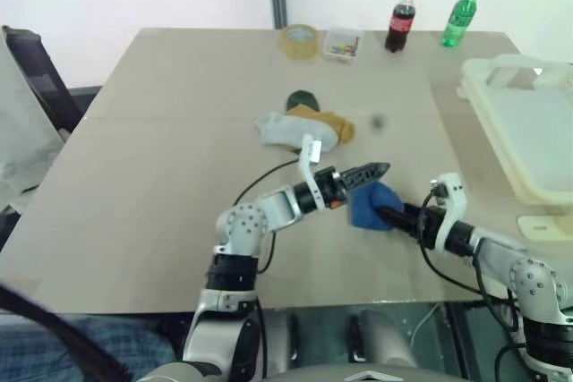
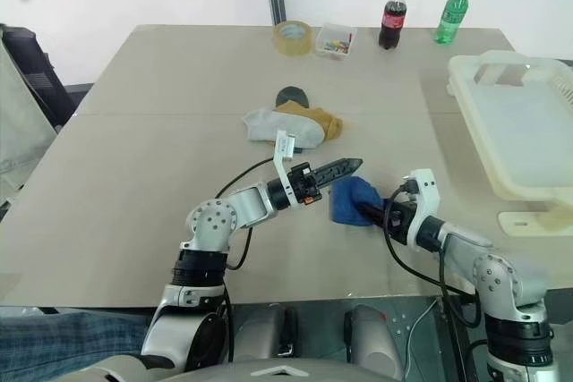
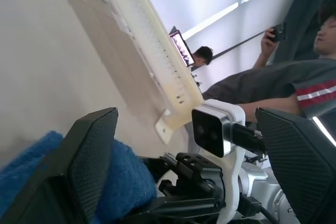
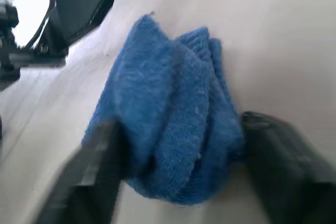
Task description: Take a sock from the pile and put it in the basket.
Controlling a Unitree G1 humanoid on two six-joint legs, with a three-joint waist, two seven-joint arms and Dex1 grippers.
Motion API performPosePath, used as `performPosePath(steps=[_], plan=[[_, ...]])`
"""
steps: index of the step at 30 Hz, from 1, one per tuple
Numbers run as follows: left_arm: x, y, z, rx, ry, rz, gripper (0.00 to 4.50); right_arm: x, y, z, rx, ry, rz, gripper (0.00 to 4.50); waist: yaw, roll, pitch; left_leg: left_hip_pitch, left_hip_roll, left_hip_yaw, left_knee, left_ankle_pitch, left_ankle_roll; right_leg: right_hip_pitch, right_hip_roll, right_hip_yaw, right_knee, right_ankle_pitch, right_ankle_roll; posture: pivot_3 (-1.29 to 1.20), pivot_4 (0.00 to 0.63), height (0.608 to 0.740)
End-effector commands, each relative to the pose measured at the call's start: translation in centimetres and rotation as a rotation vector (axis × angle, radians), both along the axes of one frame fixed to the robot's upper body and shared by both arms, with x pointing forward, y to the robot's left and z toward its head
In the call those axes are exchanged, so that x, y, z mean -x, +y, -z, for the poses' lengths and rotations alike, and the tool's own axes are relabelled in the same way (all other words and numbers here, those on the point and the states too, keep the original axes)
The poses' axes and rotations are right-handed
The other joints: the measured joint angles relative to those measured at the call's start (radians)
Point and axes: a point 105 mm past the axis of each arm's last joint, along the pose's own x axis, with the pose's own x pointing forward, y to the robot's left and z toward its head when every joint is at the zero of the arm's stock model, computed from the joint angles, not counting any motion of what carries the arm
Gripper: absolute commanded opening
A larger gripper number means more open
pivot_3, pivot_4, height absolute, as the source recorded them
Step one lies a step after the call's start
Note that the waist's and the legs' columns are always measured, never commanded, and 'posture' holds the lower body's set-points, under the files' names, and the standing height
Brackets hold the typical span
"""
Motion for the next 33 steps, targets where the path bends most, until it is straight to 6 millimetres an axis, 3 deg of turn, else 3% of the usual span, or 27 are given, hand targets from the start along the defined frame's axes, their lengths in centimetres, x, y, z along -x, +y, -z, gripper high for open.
performPosePath(steps=[1,4,6,11,18,24,28,33], plan=[[-0.1,0.7,-1.2,-0.007,-0.081,-0.041,4.5,0.4,1.2,0.8,-0.017,0.038,-0.06,1.48,0.0,0.0,0.0,0.0,0.0,0.0,0.0,0.0,0.0,0.0,0.0,0.0,0.0,0.0,0.0,0.0,0.15,0.735],[-0.4,1.7,-1.2,-0.068,-0.132,-0.076,4.5,0.3,1.8,0.9,-0.045,0.058,-0.073,0.03,0.001,0.0,0.0,-0.001,0.0,0.0,0.0,0.0,0.0,-0.001,0.0,0.0,0.0,0.0,0.0,0.0,0.15,0.735],[-0.2,2.1,-1.2,-0.107,-0.167,-0.08,4.5,0.3,1.9,0.9,-0.053,0.067,-0.075,0.03,0.0,0.0,0.0,-0.001,0.0,0.0,0.0,0.0,0.0,-0.001,0.0,0.001,0.0,0.0,0.0,0.0,0.15,0.735],[3.3,4.2,-2.0,-0.377,-0.648,0.023,4.5,-0.6,1.2,0.6,-0.084,0.077,-0.01,0.03,-0.003,0.0,0.0,-0.001,0.001,0.002,-0.001,0.001,-0.002,-0.003,0.0,0.002,0.002,0.0,0.0,0.0,0.15,0.735],[3.0,5.6,-1.3,-0.532,-0.904,-0.035,4.5,-1.6,-0.9,-0.4,-0.034,0.045,0.075,0.03,0.01,0.0,0.0,-0.001,0.0,0.004,0.0,0.001,-0.002,-0.003,-0.008,0.004,0.002,-0.001,-0.005,0.0,0.15,0.735],[2.8,5.0,-0.5,-0.521,-1.001,-0.082,4.5,-2.6,-3.4,-3.4,0.004,-0.038,0.154,0.03,0.014,0.001,0.002,-0.003,0.0,0.004,-0.001,0.001,-0.001,-0.005,-0.007,0.003,0.001,0.001,-0.001,0.0,0.15,0.735],[2.8,4.5,1.2,-0.559,-0.961,-0.037,4.5,-3.6,-7.4,-7.7,0.033,-0.135,0.239,0.03,0.015,0.004,0.005,-0.003,0.0,0.004,-0.001,0.001,-0.001,-0.005,-0.004,0.003,0.001,0.001,-0.001,0.0,0.15,0.735],[2.1,3.9,0.9,-0.545,-0.957,-0.053,4.5,-4.0,-11.0,-11.3,0.079,-0.125,0.304,0.03,0.015,0.004,0.005,-0.003,0.0,0.004,-0.002,0.0,0.0,-0.005,-0.002,0.002,0.001,0.001,-0.001,0.0,0.15,0.735]])
